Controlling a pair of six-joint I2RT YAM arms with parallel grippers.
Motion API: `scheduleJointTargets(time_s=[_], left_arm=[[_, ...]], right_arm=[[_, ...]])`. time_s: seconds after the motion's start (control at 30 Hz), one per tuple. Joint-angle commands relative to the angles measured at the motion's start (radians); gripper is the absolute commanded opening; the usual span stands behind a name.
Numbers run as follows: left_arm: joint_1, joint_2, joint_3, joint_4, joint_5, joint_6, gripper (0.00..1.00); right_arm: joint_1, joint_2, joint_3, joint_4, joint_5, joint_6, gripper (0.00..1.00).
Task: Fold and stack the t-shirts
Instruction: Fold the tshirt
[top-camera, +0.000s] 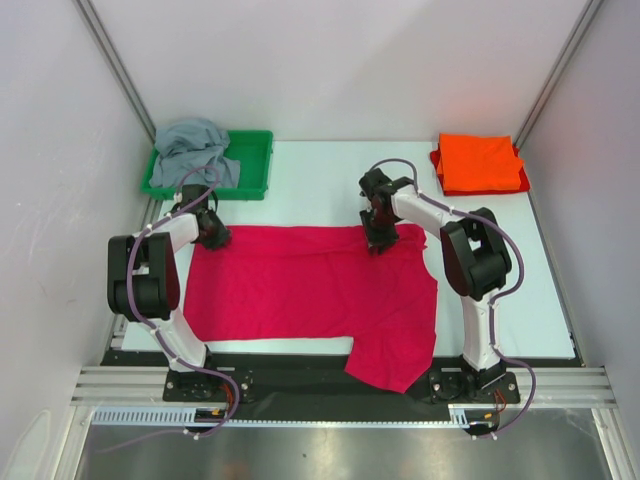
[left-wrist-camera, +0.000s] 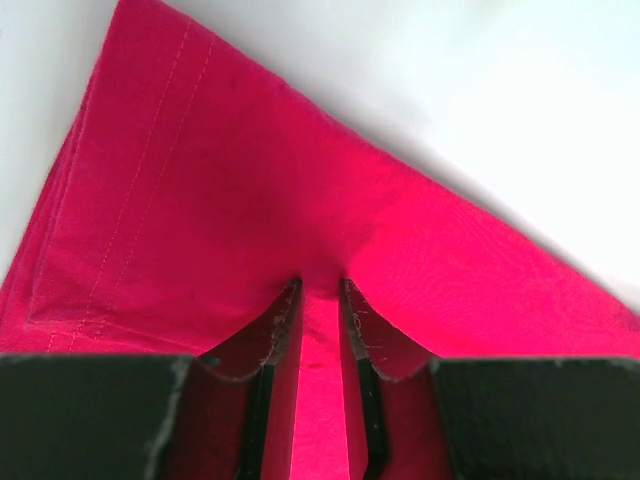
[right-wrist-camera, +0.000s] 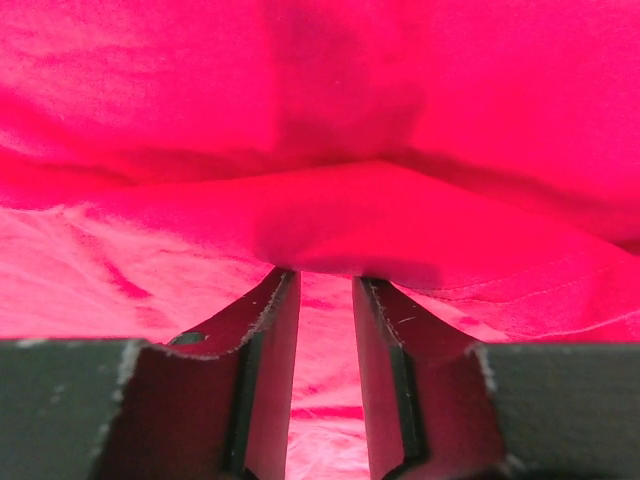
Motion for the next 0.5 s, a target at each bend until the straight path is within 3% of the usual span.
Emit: scheduleJointTargets(time_s=[0.0, 0.27, 0.47], left_arm=[[0.004, 0.021, 0.008, 0.018, -0.030, 0.019, 0.26], [0.004, 0.028, 0.006, 0.024, -0.027, 0.016, 0.26], [0.004, 0.028, 0.008, 0.020, -0.029, 0.021, 0.26]], right_arm=[[-0.007, 0.007, 0.021, 0.011, 0.025, -0.002, 0.33], [-0.012, 0.030, 0.027, 0.022, 0.022, -0.008, 0.33], [-0.012, 0.049, 0.036, 0.025, 0.015, -0.008, 0.24]])
